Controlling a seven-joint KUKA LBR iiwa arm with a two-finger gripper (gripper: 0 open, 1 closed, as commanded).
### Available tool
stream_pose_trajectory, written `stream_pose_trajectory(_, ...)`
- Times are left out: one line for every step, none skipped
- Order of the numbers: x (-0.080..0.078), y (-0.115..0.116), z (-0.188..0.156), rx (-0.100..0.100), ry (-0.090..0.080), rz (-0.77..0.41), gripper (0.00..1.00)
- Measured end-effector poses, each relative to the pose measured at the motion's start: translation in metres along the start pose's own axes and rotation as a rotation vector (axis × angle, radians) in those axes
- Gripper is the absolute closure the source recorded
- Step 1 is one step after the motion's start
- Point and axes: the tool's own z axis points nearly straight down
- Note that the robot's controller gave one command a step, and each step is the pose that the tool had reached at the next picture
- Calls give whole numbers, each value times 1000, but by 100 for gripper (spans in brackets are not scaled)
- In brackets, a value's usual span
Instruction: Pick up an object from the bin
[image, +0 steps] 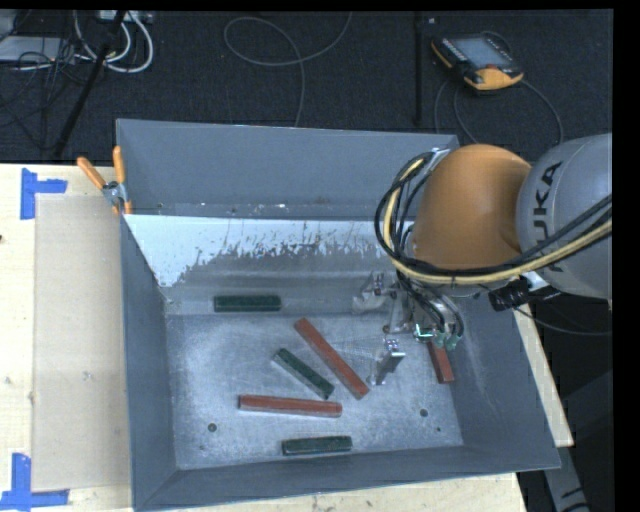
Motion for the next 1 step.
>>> stream_pose_trajectory(-2,0,-4,0,-8,0,0)
